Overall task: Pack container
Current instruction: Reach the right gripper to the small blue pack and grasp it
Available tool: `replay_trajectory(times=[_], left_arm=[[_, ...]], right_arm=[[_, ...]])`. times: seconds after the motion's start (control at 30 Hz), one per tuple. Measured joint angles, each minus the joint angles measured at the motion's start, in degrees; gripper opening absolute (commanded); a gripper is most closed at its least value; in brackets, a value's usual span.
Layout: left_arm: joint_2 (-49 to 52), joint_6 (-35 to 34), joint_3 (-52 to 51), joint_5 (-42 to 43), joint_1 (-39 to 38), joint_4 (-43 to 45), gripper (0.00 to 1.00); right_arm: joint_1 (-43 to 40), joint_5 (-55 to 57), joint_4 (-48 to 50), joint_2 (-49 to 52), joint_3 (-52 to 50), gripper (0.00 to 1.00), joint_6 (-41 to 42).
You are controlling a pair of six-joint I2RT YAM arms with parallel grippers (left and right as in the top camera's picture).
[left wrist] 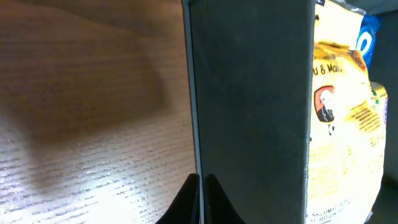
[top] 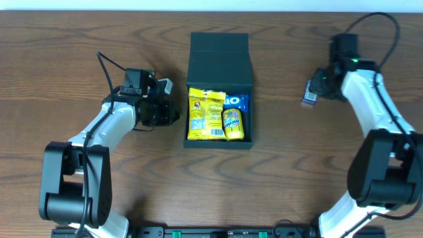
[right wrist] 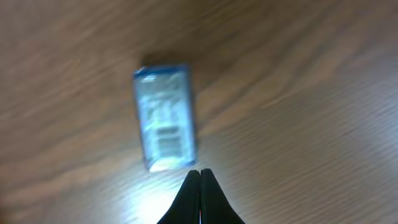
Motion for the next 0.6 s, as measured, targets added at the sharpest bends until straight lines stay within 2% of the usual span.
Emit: replay_trajectory(times=[0.27,0.43,0.6], left_arm=[[0.0,-2.4,0.0,0.0,-1.5,-0.2,0.06],[0.0,-3.0,0.0,-0.1,-3.3,-1.3,0.06],[0.0,-3.4,0.0,-0.2,-3.3,-1.4,0.06]], right_arm=[[-1.3,-0.3,0.6,0.4,0.0,0.02,2.2],[-1.3,-0.5,1.6,3.9,0.0,0.02,4.5],[-1.3,-0.7,3.5,5.4,0.0,0.07,5.6]])
